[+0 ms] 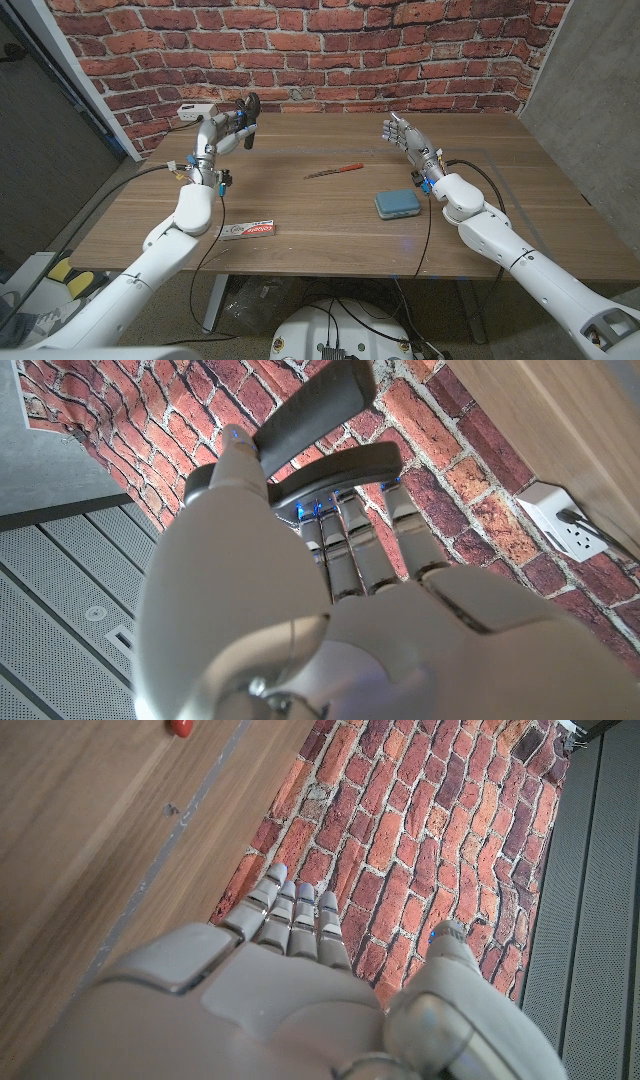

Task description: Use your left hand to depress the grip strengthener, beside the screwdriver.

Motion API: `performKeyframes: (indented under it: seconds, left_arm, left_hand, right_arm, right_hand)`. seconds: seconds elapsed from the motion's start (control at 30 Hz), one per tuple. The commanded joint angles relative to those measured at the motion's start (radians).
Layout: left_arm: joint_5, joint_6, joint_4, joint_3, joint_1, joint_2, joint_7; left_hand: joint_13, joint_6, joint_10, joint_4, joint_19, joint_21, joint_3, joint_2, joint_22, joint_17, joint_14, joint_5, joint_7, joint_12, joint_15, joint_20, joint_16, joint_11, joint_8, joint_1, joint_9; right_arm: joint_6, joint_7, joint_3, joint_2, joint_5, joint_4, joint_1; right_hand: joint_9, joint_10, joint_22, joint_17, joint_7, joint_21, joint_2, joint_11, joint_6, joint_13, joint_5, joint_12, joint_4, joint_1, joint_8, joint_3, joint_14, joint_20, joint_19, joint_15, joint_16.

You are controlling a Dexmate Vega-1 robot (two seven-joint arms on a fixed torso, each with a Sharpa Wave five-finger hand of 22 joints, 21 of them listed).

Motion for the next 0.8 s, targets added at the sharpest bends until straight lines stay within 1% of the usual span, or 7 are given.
performKeyframes:
  seconds: [0.03, 0.23, 0.43, 0.5, 0.6, 0.7, 0.8]
  left_arm:
    - [0.024, 0.023, -0.009, 0.007, -0.006, -0.022, 0.03]
    - [0.027, 0.013, 0.003, 0.015, -0.016, -0.04, 0.041]
    - [0.037, 0.016, 0.006, 0.029, -0.026, -0.055, 0.051]
    - [0.038, 0.018, 0.006, 0.031, -0.028, -0.057, 0.052]
    - [0.036, 0.021, 0.005, 0.037, -0.029, -0.061, 0.05]
    - [0.012, 0.033, -0.007, 0.039, -0.022, -0.06, 0.033]
    - [-0.008, 0.037, -0.022, 0.038, -0.015, -0.046, 0.005]
  left_hand:
    - [0.006, 0.014, 0.087, -0.04, 0.146, 0.011, 0.153, 0.055, 0.002, 0.003, 0.061, 0.008, 0.002, 0.003, -0.141, -0.148, 0.008, -0.072, 0.005, 0.073, 0.003]
    - [0.007, 0.025, 0.088, -0.057, 0.189, 0.032, 0.169, 0.049, 0.006, 0.005, 0.061, 0.01, 0.005, -0.002, -0.135, -0.152, 0.001, -0.07, 0.005, 0.105, 0.003]
    - [0.01, 0.089, 0.151, -0.056, 0.226, 0.056, 0.186, 0.048, 0.009, 0.01, 0.131, 0.01, -0.003, 0.014, -0.155, -0.162, 0.019, -0.078, 0.023, 0.133, 0.004]
    - [0.011, 0.106, 0.166, -0.054, 0.237, 0.064, 0.19, 0.047, 0.01, 0.011, 0.145, 0.009, -0.007, 0.017, -0.16, -0.166, 0.021, -0.088, 0.027, 0.137, 0.004]
    - [0.015, 0.12, 0.183, -0.053, 0.249, 0.072, 0.193, 0.046, 0.01, 0.012, 0.165, 0.009, -0.007, 0.022, -0.164, -0.169, 0.025, -0.09, 0.03, 0.142, 0.004]
    - [0.018, 0.134, 0.194, -0.055, 0.249, 0.074, 0.197, 0.045, 0.01, 0.014, 0.173, 0.009, -0.005, 0.025, -0.168, -0.171, 0.026, -0.092, 0.034, 0.149, 0.004]
    - [0.026, 0.112, 0.166, -0.073, 0.226, 0.077, 0.221, 0.044, 0.017, 0.024, 0.143, 0.016, -0.017, 0.011, -0.171, -0.173, 0.011, -0.092, 0.019, 0.206, 0.004]
  right_arm:
    - [0.012, 0.01, 0.001, 0.006, 0.001, 0.015, 0.009]
    - [0.015, 0.011, 0.003, 0.006, 0.003, 0.016, 0.011]
    - [0.018, 0.016, 0.004, 0.002, 0.001, 0.014, 0.011]
    - [0.018, 0.015, 0.004, 0.001, 0.001, 0.012, 0.011]
    - [0.017, 0.014, 0.005, 0.0, 0.001, 0.009, 0.009]
    - [0.017, 0.014, 0.006, -0.003, 0.001, 0.004, 0.006]
    - [0.014, 0.012, 0.008, -0.005, 0.001, 0.0, 0.003]
  right_hand:
    - [0.004, 0.005, 0.003, 0.005, 0.0, -0.006, 0.001, -0.002, -0.003, 0.005, 0.001, -0.003, 0.001, 0.013, 0.0, 0.0, 0.007, -0.001, 0.013, 0.0, -0.002]
    - [0.004, 0.005, 0.003, 0.005, 0.0, -0.007, 0.001, -0.001, -0.002, 0.005, 0.001, -0.003, 0.001, 0.014, 0.001, 0.0, 0.008, -0.001, 0.013, 0.0, -0.002]
    - [0.004, 0.005, 0.003, 0.005, 0.001, -0.007, 0.001, 0.0, -0.002, 0.005, 0.001, -0.003, 0.001, 0.014, 0.001, 0.0, 0.007, -0.001, 0.013, 0.0, -0.002]
    - [0.004, 0.005, 0.003, 0.005, 0.001, -0.007, 0.001, 0.0, -0.002, 0.005, 0.001, -0.003, 0.001, 0.014, 0.001, 0.0, 0.008, -0.002, 0.013, 0.0, -0.002]
    - [0.004, 0.005, 0.003, 0.005, 0.002, -0.007, 0.001, 0.0, -0.002, 0.005, 0.001, -0.003, 0.001, 0.014, 0.001, 0.0, 0.008, -0.001, 0.013, -0.001, -0.002]
    - [0.004, 0.005, 0.003, 0.005, 0.002, -0.007, 0.0, 0.0, -0.001, 0.005, 0.001, -0.003, 0.001, 0.014, 0.001, 0.0, 0.008, -0.001, 0.013, 0.0, -0.002]
    - [0.004, 0.005, 0.003, 0.005, 0.002, -0.007, 0.001, 0.0, -0.001, 0.005, 0.001, -0.003, 0.0, 0.015, 0.001, 0.0, 0.007, -0.001, 0.013, 0.0, -0.002]
